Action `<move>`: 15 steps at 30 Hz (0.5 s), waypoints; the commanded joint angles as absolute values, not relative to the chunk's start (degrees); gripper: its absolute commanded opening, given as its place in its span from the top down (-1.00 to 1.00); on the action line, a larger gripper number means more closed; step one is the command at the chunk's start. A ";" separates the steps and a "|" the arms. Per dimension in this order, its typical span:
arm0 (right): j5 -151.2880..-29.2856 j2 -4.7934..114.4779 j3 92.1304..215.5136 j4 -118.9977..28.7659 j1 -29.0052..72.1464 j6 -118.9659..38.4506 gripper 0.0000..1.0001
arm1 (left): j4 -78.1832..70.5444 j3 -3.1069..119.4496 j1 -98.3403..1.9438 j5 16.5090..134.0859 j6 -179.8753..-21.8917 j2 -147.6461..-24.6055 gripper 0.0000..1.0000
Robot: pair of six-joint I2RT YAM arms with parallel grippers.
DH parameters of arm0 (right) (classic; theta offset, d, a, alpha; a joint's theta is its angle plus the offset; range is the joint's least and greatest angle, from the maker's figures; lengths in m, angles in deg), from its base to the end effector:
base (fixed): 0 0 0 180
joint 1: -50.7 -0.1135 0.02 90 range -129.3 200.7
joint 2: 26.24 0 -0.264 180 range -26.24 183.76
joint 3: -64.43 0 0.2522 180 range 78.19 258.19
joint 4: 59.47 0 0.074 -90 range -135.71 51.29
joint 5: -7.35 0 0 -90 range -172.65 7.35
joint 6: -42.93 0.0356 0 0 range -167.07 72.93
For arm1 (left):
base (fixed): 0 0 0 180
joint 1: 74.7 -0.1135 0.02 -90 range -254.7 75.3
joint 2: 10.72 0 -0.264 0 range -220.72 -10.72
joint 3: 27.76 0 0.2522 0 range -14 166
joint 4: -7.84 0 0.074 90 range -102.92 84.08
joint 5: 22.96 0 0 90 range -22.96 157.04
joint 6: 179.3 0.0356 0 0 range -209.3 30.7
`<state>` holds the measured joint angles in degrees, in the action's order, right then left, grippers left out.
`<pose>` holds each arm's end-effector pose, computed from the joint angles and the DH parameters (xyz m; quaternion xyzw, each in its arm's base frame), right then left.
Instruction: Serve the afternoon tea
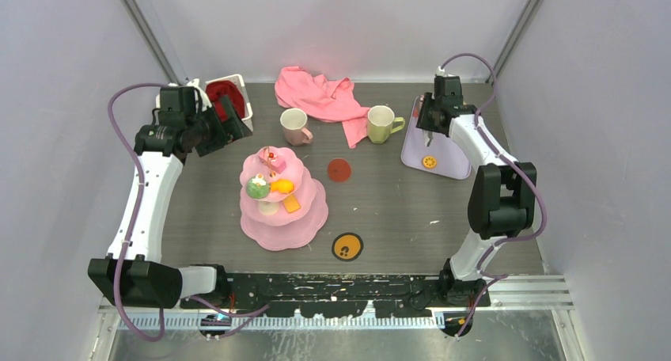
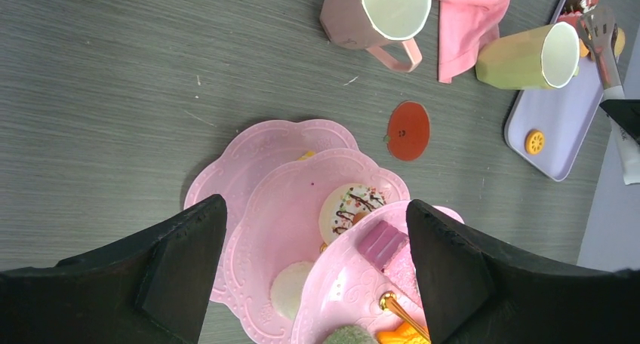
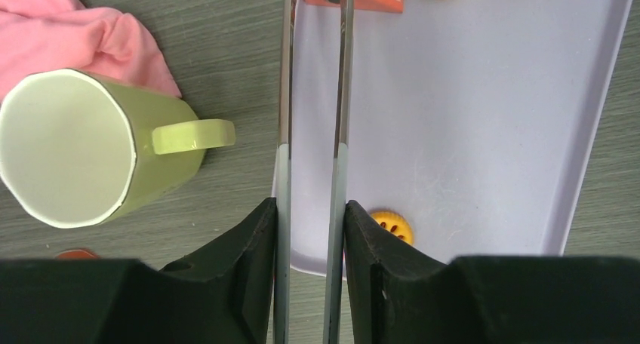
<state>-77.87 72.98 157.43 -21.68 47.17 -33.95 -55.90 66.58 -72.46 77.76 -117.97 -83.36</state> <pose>0.3912 0.0212 0.2707 0.0931 0.9152 0.0185 0.3918 0.2560 -0.0166 0.3857 -0.1710 0.8943 -0.1901 0.3673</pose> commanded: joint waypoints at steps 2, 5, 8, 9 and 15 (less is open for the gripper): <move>-76.94 72.55 160.56 -23.22 47.02 -35.29 0.21 | -55.08 68.72 -72.68 78.04 -117.08 -83.04 -0.76; -76.54 71.95 159.57 -23.57 47.01 -35.61 0.25 | -54.62 68.62 -72.68 78.49 -117.25 -83.05 -0.76; -75.68 72.44 159.52 -23.62 47.01 -36.21 0.47 | -54.37 68.62 -72.68 78.94 -117.25 -83.05 -0.76; -75.62 72.68 159.81 -23.24 47.03 -36.38 0.58 | -54.41 68.62 -72.68 78.97 -117.21 -83.89 -0.76; -76.27 71.84 159.50 -22.31 47.03 -36.68 0.97 | -54.53 68.47 -72.68 78.65 -116.82 -84.59 -0.76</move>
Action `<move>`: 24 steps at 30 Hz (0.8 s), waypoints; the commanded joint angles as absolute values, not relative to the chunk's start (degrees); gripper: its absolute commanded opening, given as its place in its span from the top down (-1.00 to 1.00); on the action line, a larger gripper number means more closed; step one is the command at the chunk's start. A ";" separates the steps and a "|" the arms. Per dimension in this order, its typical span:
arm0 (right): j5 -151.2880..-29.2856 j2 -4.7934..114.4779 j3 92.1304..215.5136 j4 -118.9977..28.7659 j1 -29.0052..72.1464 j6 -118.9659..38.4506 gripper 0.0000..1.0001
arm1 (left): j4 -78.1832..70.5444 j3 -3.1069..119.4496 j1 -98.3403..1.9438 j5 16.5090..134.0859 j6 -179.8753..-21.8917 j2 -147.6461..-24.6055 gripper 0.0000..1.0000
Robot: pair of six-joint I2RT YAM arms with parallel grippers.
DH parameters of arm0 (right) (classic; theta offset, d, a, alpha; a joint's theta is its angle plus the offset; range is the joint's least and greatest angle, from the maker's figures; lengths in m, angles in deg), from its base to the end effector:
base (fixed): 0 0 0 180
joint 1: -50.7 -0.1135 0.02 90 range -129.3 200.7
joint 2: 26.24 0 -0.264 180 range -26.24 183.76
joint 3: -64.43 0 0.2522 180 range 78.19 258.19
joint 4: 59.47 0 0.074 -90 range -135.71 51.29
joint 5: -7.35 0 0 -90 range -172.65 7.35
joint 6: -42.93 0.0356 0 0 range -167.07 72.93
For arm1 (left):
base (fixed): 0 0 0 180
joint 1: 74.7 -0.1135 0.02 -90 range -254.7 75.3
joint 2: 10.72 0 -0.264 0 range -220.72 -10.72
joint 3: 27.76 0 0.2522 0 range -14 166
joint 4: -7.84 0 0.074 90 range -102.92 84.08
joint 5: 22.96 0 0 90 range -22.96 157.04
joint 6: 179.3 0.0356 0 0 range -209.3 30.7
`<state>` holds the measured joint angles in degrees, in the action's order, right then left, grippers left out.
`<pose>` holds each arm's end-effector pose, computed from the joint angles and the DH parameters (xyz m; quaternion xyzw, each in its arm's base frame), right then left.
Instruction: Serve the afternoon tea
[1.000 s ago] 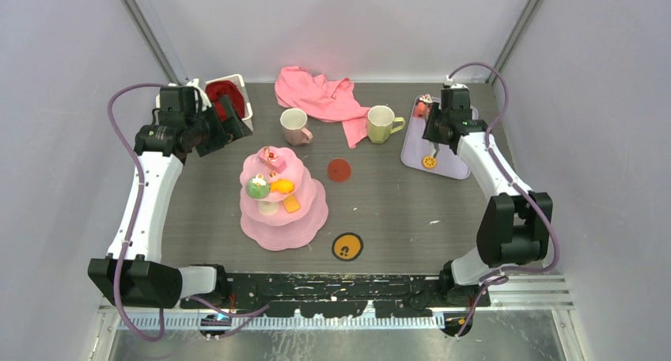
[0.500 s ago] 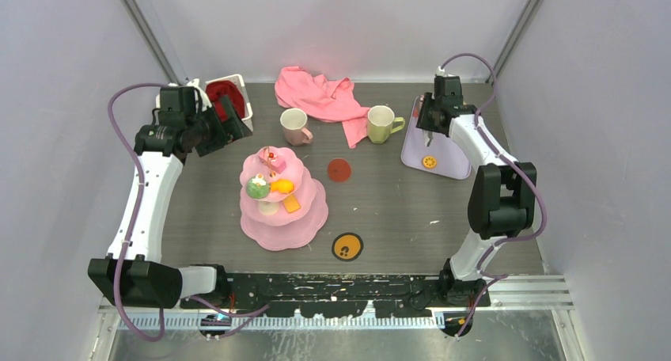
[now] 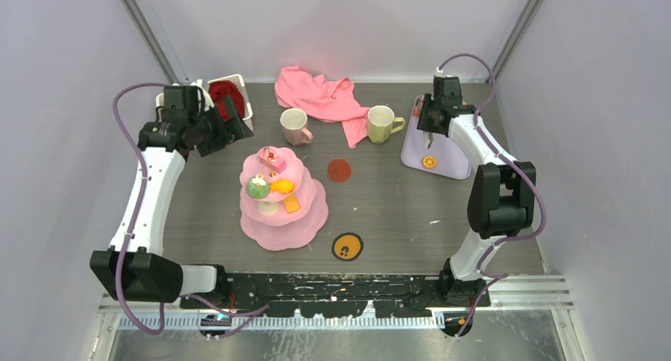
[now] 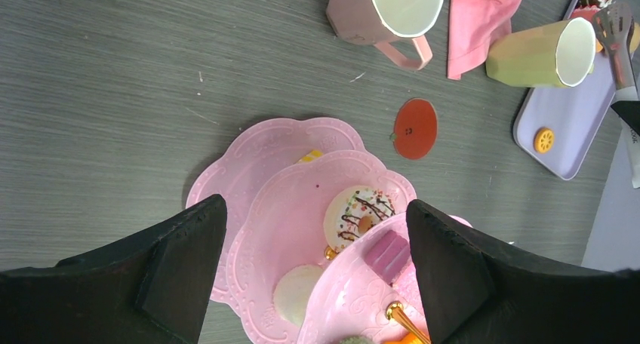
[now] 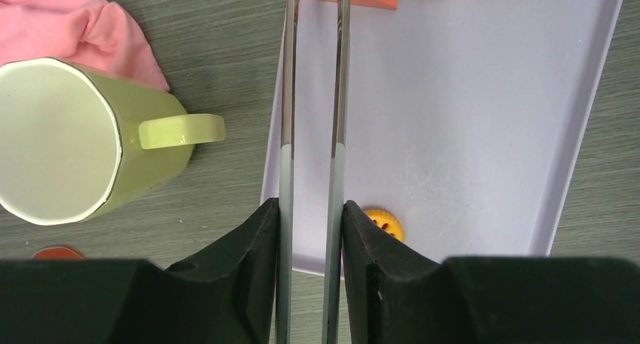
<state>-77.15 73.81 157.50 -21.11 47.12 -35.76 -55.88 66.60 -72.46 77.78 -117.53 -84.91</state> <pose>0.3928 0.0212 0.2650 0.0805 0.9206 0.0052 0.3821 0.2633 -0.0169 0.3794 -0.1698 0.8998 -0.1862 0.3562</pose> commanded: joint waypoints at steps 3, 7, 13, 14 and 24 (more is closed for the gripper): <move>-76.08 70.83 159.12 -22.18 47.03 -36.95 0.99 | -54.49 68.34 -72.63 78.68 -116.75 -84.63 -0.76; -75.43 69.74 158.65 -21.85 47.01 -37.22 0.99 | -54.35 68.03 -72.68 78.79 -116.74 -84.47 -0.76; -74.56 68.36 157.59 -22.02 47.01 -37.04 0.99 | -54.35 67.93 -72.64 78.81 -116.75 -84.20 -0.76; -74.68 68.34 157.43 -22.26 47.00 -37.11 0.99 | -54.35 67.98 -72.67 78.81 -116.73 -84.13 -0.76; -75.45 67.75 156.77 -22.38 46.97 -36.83 0.99 | -54.52 68.40 -72.67 78.99 -116.90 -83.92 -0.76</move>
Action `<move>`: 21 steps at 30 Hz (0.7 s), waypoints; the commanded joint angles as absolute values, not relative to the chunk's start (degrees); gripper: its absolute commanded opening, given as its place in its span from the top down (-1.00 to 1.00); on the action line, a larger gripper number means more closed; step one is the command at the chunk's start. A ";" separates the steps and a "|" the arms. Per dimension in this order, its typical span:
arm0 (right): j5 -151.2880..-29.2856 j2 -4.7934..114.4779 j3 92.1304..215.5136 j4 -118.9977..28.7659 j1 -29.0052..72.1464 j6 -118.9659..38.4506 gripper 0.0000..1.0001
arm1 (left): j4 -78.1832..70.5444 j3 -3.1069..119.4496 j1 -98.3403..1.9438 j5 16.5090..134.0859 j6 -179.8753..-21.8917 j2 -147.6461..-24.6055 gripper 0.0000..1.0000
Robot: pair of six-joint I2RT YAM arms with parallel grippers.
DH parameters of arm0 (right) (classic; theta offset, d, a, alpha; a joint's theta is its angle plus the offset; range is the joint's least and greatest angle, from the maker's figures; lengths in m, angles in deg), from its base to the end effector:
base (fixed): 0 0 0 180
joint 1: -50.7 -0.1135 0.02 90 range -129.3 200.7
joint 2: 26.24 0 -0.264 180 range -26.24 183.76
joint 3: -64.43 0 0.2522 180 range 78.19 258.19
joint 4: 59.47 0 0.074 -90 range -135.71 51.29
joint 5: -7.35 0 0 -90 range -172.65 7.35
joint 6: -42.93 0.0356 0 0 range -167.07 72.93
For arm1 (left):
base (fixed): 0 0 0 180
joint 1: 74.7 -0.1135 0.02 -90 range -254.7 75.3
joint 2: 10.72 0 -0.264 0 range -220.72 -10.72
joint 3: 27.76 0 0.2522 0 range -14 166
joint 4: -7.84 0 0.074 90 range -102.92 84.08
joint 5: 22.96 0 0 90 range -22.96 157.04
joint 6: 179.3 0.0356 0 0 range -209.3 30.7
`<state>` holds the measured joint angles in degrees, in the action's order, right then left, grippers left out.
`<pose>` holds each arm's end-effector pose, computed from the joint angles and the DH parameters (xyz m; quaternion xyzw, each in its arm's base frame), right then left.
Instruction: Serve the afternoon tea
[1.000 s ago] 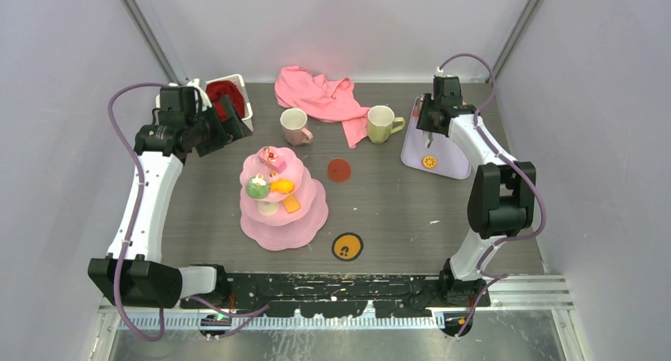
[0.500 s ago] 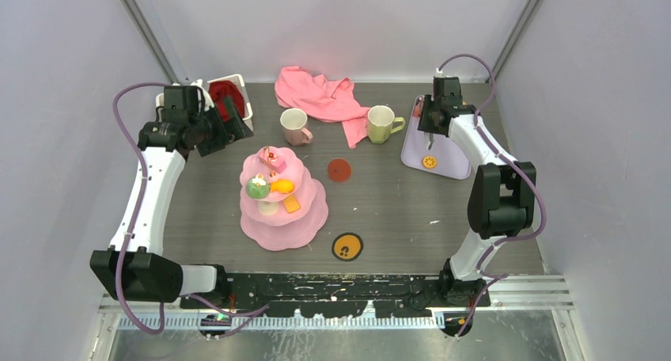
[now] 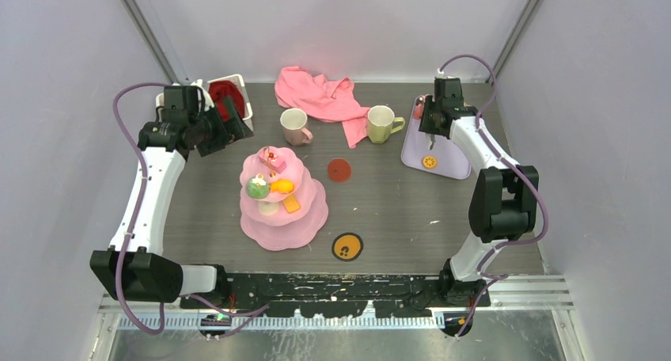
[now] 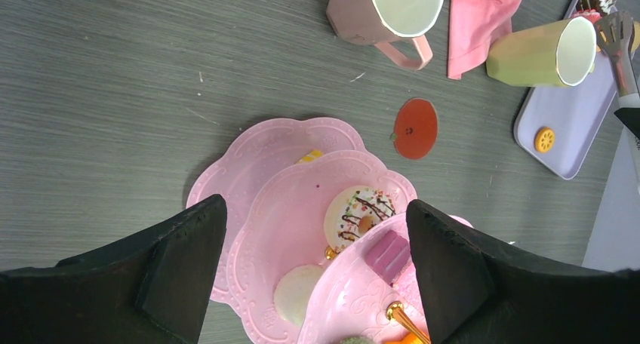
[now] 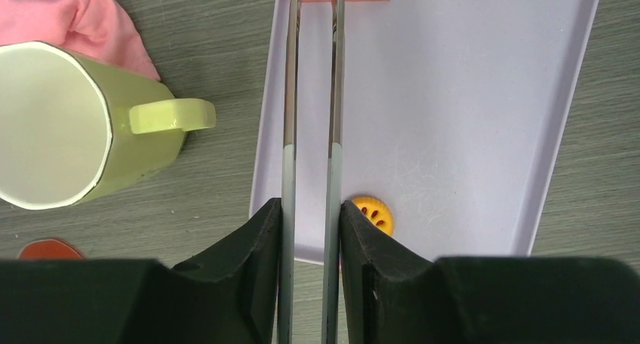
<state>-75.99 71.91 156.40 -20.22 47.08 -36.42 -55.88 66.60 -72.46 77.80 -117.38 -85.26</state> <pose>0.3844 0.0202 0.2698 0.0786 0.9207 -0.0063 0.3823 0.2649 -0.0170 0.3779 -0.1691 0.9011 -0.1852 0.3537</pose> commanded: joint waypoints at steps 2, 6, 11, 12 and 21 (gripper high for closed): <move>-75.65 67.55 156.85 -22.15 46.95 -36.93 0.99 | -54.53 68.49 -72.63 78.99 -116.95 -83.95 -0.76; -75.53 67.07 156.24 -22.23 46.71 -36.95 0.99 | -54.50 68.68 -72.68 79.09 -117.07 -84.06 -0.76; -73.89 67.13 156.68 -21.93 45.53 -38.75 0.98 | -54.53 69.03 -72.68 79.16 -117.16 -84.17 -0.76; -72.61 67.37 157.02 -21.60 44.83 -39.41 0.99 | -54.50 69.06 -72.68 79.17 -117.17 -84.25 -0.76; -66.13 70.87 160.68 -19.91 41.89 -42.54 0.68 | -54.73 69.46 -72.68 79.17 -117.19 -84.52 -0.76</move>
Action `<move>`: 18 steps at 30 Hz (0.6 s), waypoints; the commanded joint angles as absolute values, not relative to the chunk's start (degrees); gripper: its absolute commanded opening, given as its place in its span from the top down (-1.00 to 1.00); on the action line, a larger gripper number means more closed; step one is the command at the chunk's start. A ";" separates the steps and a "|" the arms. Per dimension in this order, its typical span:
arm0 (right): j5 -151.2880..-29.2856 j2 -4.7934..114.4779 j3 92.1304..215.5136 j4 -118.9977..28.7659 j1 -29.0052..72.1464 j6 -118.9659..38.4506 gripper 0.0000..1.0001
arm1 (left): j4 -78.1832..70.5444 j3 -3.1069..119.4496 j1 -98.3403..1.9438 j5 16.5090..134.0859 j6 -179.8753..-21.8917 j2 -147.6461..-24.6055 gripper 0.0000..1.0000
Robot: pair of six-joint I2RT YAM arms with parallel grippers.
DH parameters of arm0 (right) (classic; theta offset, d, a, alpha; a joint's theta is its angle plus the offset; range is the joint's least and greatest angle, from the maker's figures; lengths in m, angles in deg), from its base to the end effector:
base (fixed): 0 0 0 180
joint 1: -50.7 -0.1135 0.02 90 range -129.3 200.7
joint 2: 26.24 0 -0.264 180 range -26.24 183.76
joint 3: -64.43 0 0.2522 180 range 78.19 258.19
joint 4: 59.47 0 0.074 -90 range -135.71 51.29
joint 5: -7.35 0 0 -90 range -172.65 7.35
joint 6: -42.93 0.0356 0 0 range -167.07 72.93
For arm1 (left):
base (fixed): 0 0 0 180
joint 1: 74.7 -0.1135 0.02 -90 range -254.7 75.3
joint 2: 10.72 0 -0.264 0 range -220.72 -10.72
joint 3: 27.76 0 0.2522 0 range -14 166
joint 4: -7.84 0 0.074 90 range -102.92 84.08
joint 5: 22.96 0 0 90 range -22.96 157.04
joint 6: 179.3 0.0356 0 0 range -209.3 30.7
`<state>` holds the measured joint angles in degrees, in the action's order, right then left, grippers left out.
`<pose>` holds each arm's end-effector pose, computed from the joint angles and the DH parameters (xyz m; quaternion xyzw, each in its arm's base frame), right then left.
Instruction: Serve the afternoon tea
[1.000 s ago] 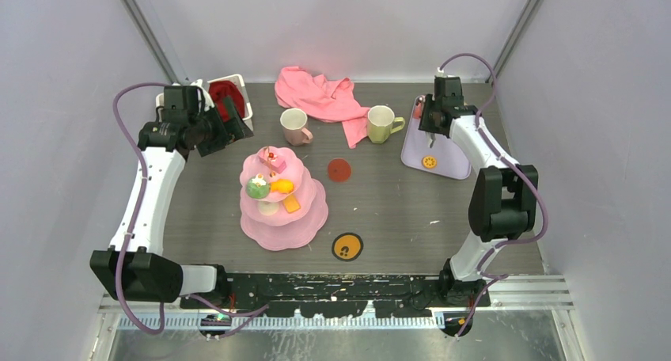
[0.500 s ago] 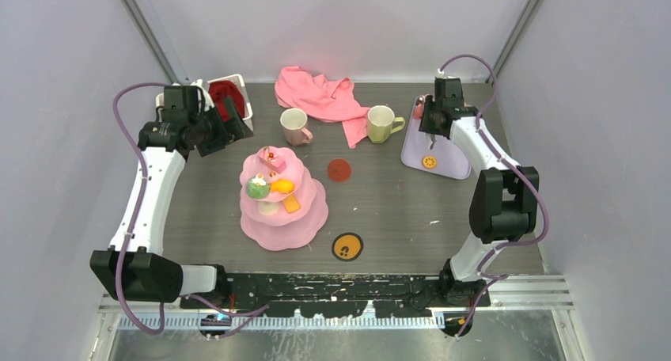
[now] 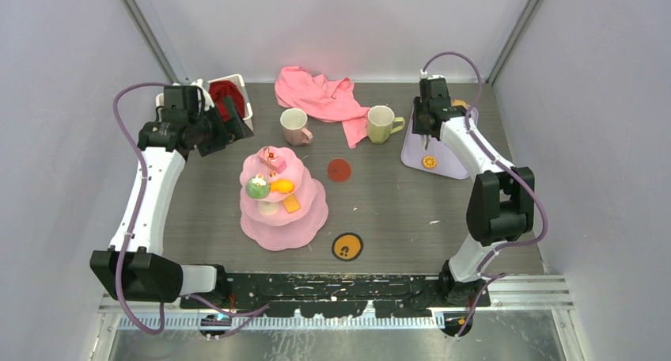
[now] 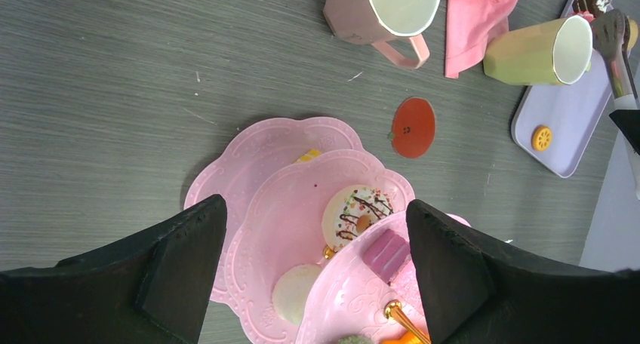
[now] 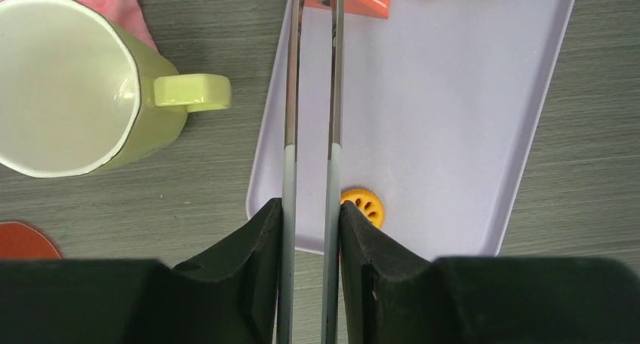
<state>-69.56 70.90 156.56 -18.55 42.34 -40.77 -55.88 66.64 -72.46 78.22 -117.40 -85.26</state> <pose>0.3768 0.0472 0.2753 0.0262 0.9215 -0.0572 0.3832 0.2649 -0.0173 0.3782 -0.1677 0.9010 -0.1886 0.3530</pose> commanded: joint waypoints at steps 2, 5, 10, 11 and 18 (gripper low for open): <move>-66.59 71.41 161.00 -19.92 41.85 -42.31 0.58 | -54.79 69.50 -72.63 79.01 -117.17 -84.53 -0.76; -66.65 71.91 161.31 -19.75 41.82 -42.20 0.43 | -54.87 69.52 -72.68 78.90 -117.08 -84.59 -0.76; -65.53 72.12 161.08 -19.61 41.73 -42.32 0.31 | -54.62 69.23 -72.68 78.86 -117.15 -84.89 -0.76; -65.44 72.23 160.98 -19.62 41.73 -42.33 0.31 | -54.59 69.23 -72.65 78.83 -117.16 -84.96 -0.76; -66.55 72.14 160.22 -20.04 41.71 -41.70 0.88 | -54.60 69.18 -72.68 78.77 -116.92 -84.94 -0.76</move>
